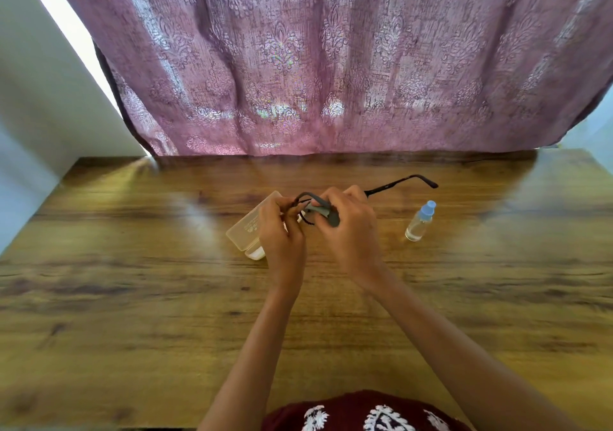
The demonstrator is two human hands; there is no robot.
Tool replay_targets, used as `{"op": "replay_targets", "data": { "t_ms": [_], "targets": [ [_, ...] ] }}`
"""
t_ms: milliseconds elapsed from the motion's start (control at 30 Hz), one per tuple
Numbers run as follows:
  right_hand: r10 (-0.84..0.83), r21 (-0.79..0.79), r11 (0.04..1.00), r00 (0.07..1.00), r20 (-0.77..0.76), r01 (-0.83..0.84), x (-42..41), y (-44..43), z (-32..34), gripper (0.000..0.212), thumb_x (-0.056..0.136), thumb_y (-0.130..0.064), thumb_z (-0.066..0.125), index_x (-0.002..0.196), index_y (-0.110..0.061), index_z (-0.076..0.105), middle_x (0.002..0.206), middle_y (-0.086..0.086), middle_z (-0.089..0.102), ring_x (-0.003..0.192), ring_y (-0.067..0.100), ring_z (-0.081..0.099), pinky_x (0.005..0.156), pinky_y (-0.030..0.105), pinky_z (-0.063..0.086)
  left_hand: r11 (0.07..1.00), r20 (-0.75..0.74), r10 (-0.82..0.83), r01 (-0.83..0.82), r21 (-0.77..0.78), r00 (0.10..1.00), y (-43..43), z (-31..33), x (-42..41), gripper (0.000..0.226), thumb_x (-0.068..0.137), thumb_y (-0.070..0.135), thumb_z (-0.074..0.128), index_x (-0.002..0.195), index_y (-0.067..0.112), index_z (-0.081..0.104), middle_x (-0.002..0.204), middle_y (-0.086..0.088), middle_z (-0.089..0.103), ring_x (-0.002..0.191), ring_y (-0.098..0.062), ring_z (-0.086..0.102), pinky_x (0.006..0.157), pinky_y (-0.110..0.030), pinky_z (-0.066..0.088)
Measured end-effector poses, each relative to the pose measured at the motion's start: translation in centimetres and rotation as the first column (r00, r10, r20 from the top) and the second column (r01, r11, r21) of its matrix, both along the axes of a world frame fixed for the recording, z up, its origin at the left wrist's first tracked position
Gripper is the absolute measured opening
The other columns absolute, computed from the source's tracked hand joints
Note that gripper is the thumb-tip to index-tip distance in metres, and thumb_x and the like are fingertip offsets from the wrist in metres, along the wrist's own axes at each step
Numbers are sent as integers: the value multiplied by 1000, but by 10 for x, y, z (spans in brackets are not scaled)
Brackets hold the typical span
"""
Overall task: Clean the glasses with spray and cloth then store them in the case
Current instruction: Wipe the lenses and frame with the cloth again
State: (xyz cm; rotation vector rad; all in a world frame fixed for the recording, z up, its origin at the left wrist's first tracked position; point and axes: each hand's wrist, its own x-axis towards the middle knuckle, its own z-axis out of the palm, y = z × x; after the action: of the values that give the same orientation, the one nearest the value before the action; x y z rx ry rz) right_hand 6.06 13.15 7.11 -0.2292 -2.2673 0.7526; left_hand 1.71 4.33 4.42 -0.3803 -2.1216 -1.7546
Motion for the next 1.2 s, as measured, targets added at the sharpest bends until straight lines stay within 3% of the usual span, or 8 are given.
{"op": "replay_targets", "data": {
  "t_ms": [233, 367, 533, 633, 733, 867, 1033, 1200],
  "targets": [
    [35, 56, 998, 999, 9, -35, 8, -5, -6, 23, 67, -10, 81, 81, -9, 63, 74, -5, 62, 78, 5, 41, 63, 17, 38, 1000, 12, 11, -11, -6, 1000, 0, 0, -2, 23, 91, -8, 46, 90, 15, 51, 85, 15, 49, 79, 4, 48, 71, -14, 38],
    [35, 42, 999, 999, -13, -34, 3, -4, 0, 19, 71, -8, 79, 83, -11, 66, 74, -17, 53, 77, -1, 38, 74, 4, 33, 1000, -18, -13, 13, -5, 1000, 0, 1, 0, 22, 91, -7, 47, 89, 15, 50, 85, 15, 50, 79, 3, 49, 71, -12, 38],
    [-14, 22, 1000, 1000, -3, 14, 0, 4, 2, 20, 72, -12, 80, 79, -14, 61, 70, -16, 46, 73, 5, 42, 57, 22, 41, 999, 5, 46, -46, -12, 999, -2, 0, -6, 21, 89, -8, 46, 92, 11, 54, 86, 8, 52, 81, 3, 47, 72, -15, 38],
    [5, 35, 999, 1000, -28, -4, 5, -2, 0, 24, 67, -12, 82, 78, -11, 61, 71, -10, 56, 72, 13, 50, 54, 28, 47, 999, 25, 45, -45, -10, 999, -1, -1, -5, 19, 89, -8, 46, 93, 8, 55, 88, 2, 54, 81, 2, 47, 72, -16, 38],
    [23, 36, 999, 999, -33, -21, 6, -9, 0, 24, 67, -11, 82, 83, -10, 65, 75, -14, 57, 74, 8, 48, 57, 20, 45, 1000, 20, 11, -11, 8, 1000, 1, 1, 0, 23, 91, -6, 46, 89, 17, 51, 85, 13, 51, 78, 1, 48, 71, -15, 39],
    [2, 41, 999, 1000, -10, -2, -2, -4, 1, 21, 70, -7, 80, 81, -12, 62, 74, -17, 47, 77, -4, 34, 66, 4, 33, 1000, 6, 13, -13, 8, 1000, 1, 2, 1, 27, 91, -5, 46, 89, 21, 50, 85, 16, 51, 79, -5, 49, 72, -25, 42],
    [-13, 23, 1000, 1000, 10, 13, 1, 1, -1, 22, 70, -10, 80, 78, -11, 60, 71, -8, 58, 75, 10, 46, 59, 16, 37, 1000, 38, 17, -18, 22, 999, -3, -3, -7, 20, 89, -4, 43, 93, 12, 54, 93, -8, 59, 85, -18, 53, 77, -39, 47],
    [22, 61, 998, 1000, 12, -22, 3, -11, -1, 23, 68, -9, 80, 81, -10, 61, 72, -5, 59, 76, 6, 44, 57, 18, 39, 999, 25, -22, 21, 28, 999, -3, -3, -7, 14, 89, 5, 41, 91, 13, 53, 93, -10, 60, 86, -24, 55, 77, -44, 47]
  ]
}}
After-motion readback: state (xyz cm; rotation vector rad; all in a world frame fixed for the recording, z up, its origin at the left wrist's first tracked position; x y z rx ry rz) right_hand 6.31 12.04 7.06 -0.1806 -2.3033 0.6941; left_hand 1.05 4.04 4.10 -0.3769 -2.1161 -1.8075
